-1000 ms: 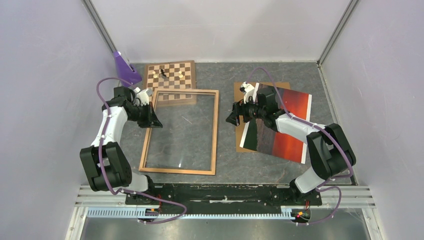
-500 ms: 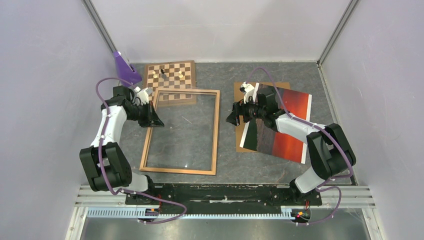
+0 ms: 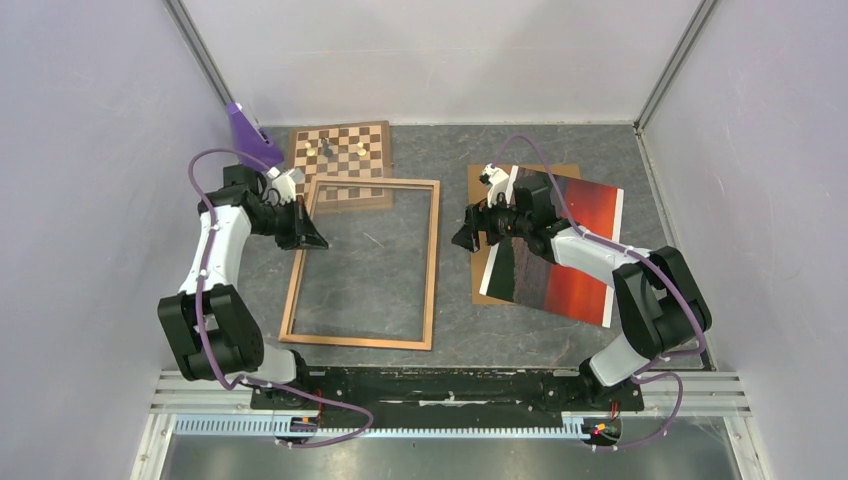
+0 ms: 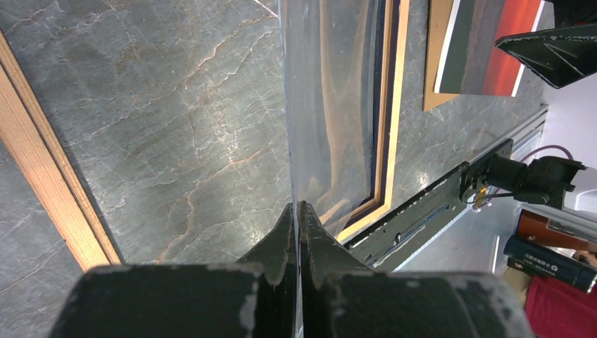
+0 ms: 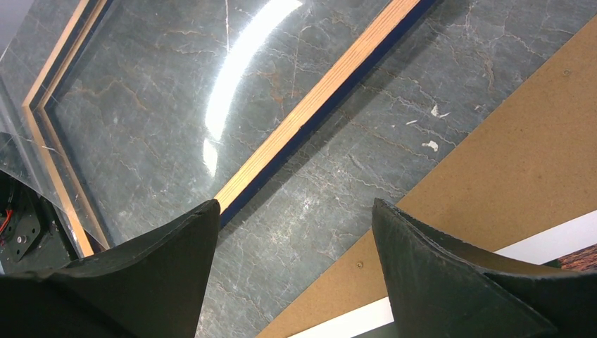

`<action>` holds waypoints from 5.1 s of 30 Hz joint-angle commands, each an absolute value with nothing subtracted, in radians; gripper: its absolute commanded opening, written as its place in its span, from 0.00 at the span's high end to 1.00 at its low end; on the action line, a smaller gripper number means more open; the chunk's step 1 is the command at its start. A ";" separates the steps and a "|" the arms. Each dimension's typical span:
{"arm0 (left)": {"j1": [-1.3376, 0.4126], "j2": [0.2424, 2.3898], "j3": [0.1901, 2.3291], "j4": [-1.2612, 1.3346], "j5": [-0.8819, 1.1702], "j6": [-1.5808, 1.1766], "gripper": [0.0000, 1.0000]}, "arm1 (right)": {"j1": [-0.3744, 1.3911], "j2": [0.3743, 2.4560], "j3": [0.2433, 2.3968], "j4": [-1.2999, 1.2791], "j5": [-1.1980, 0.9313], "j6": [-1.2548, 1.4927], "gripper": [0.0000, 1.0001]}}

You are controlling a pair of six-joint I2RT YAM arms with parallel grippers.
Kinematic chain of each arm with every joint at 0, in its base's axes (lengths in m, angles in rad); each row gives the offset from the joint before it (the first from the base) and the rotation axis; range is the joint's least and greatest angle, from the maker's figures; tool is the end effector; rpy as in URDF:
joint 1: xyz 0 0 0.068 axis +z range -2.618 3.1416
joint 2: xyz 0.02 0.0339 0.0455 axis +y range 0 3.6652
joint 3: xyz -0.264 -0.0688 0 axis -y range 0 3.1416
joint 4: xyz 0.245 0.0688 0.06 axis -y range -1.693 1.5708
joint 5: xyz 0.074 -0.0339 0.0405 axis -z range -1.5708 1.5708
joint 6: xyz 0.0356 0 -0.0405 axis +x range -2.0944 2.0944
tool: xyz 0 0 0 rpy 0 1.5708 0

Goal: Put the photo into the frame

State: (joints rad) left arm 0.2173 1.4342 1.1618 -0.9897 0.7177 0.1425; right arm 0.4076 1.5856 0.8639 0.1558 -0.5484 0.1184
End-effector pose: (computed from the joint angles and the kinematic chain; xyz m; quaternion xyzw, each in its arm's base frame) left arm 0.2656 0.0347 0.2709 0.0194 0.9265 -0.3157 0.2037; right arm 0.3007 0.1501 0.2047 -0.2506 0.8161 0.3497 0.3859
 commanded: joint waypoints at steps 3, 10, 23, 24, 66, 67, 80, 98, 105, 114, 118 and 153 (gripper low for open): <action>0.222 1.455 1.197 -1.021 0.788 0.074 0.98 | 0.402 1.588 0.862 0.175 -0.562 0.100 0.18; 0.226 1.460 1.180 -1.023 0.810 0.049 0.98 | 0.402 1.591 0.861 0.174 -0.563 0.099 0.18; 0.244 1.482 1.191 -1.049 0.856 0.019 0.98 | 0.402 1.596 0.858 0.163 -0.549 0.070 0.19; 0.246 1.480 1.189 -1.050 0.863 0.016 0.98 | 0.401 1.598 0.856 0.164 -0.549 0.062 0.19; 0.290 1.454 1.180 -1.077 1.050 -0.083 0.98 | 0.420 1.657 0.832 0.142 -0.530 -0.141 0.20; 0.290 1.455 1.180 -1.078 1.056 -0.083 0.98 | 0.420 1.656 0.830 0.142 -0.528 -0.142 0.20; 0.291 1.459 1.189 -1.095 1.087 -0.084 0.98 | 0.419 1.649 0.827 0.143 -0.526 -0.143 0.21; 0.294 1.468 1.193 -1.103 1.094 -0.096 0.98 | 0.420 1.637 0.821 0.142 -0.522 -0.144 0.21; 0.294 1.466 1.190 -1.103 1.097 -0.097 0.98 | 0.420 1.637 0.819 0.142 -0.522 -0.142 0.22; 0.296 1.473 1.189 -1.098 1.116 -0.107 0.98 | 0.420 1.644 0.822 0.141 -0.522 -0.141 0.22; 0.299 1.479 1.189 -1.089 1.127 -0.118 0.98 | 0.420 1.642 0.821 0.141 -0.520 -0.143 0.22; 0.299 1.476 1.145 -1.103 1.069 -0.020 0.98 | 0.420 1.645 0.822 0.144 -0.525 -0.144 0.23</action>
State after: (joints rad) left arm 0.2955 1.4796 1.1488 -1.0904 1.0492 -0.0578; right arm 0.4152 1.6745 0.8223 0.1253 -0.5240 -0.1287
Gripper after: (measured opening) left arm 0.033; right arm 0.775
